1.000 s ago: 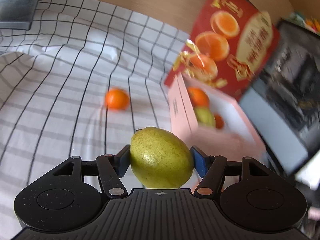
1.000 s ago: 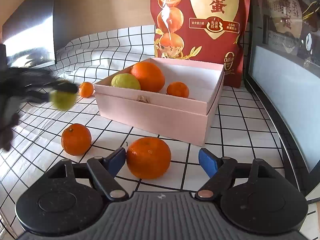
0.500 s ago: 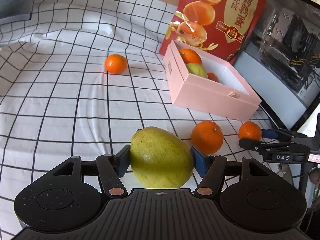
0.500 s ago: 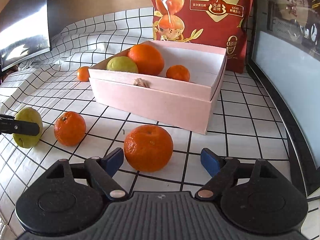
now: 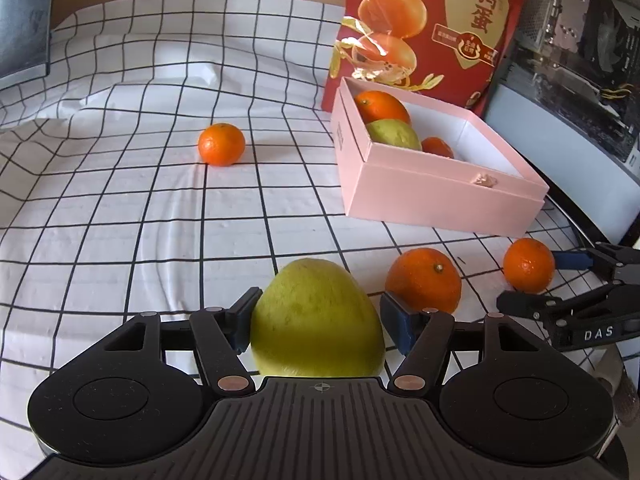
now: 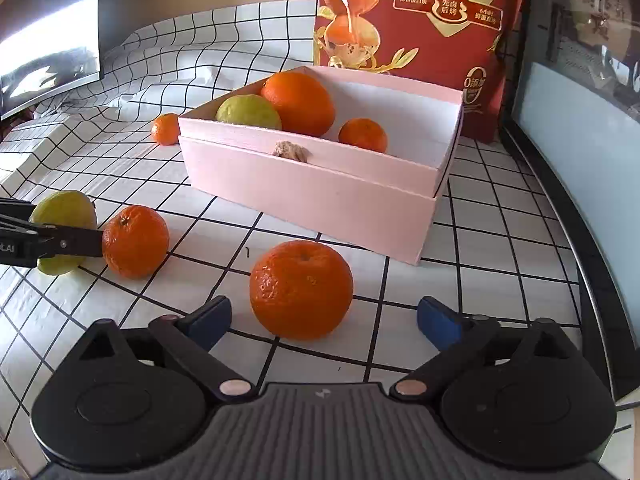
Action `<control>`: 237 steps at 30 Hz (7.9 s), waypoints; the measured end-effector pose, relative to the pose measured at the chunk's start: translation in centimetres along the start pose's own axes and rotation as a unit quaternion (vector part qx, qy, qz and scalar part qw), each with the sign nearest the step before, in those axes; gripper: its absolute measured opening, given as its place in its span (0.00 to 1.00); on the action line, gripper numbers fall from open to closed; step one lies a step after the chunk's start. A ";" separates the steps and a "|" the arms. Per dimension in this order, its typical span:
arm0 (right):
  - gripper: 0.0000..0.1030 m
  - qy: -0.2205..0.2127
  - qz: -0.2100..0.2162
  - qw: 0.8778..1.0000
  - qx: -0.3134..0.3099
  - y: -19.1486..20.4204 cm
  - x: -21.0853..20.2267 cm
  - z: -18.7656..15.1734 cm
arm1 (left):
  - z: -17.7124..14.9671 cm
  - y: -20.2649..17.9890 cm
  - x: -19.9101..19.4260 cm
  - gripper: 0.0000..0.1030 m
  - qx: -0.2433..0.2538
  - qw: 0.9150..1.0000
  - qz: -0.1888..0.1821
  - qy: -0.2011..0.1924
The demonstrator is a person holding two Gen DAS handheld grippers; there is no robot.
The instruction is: Organize fruits
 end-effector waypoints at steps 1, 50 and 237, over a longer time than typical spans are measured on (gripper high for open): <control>0.99 0.001 -0.001 1.000 0.000 0.0 0.0 0.0 | 0.0 0.1 0.0 0.66 -0.004 1.000 0.004 -0.002; 1.00 -0.077 0.045 0.982 0.164 -4.6 -5.1 -2.4 | -1.2 1.3 -1.6 0.62 -0.091 0.992 0.012 -0.088; 0.53 0.146 -0.067 0.968 0.195 0.9 9.8 16.3 | 4.3 11.4 -0.9 0.58 -0.164 0.979 -0.012 0.118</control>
Point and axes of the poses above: each gripper's, at about its wrist camera, not at the fingertips, and x roughly the way its jaws point, y to its left, z to its top, the point moved 9 cm from there along x, roughly the way its jaws point, and after that the axes turned 14 degrees about x, right-handed, at the moved point
